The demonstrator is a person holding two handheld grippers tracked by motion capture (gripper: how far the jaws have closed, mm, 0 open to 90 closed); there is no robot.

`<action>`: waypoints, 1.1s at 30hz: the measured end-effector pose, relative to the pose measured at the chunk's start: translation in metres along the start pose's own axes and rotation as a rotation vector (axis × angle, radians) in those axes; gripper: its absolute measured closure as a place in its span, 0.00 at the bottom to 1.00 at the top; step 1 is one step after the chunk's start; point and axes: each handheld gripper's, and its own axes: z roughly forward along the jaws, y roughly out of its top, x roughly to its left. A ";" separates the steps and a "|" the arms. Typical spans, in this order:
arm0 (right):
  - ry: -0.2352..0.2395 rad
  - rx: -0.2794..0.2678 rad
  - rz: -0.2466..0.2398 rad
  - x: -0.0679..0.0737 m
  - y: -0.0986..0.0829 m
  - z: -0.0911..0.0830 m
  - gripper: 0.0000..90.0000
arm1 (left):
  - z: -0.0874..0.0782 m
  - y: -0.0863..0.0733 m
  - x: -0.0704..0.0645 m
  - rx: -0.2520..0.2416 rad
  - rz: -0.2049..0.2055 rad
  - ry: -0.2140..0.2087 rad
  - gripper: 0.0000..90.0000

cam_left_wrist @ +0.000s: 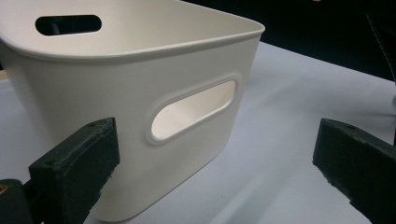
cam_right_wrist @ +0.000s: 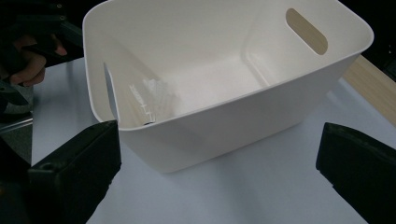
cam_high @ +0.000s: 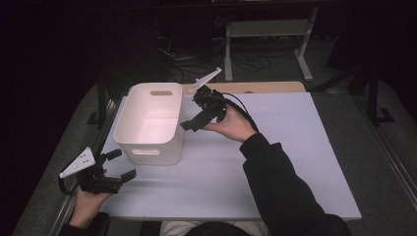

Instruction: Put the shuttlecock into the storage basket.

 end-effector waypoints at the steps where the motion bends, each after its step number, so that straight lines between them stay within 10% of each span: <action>1: -0.003 -0.001 0.003 0.000 -0.001 -0.001 0.00 | 0.000 0.000 0.000 -0.001 0.000 0.000 0.00; 33: -0.050 -0.042 0.067 -0.021 -0.046 -0.037 0.00 | 0.001 0.000 0.000 0.006 -0.003 -0.003 0.00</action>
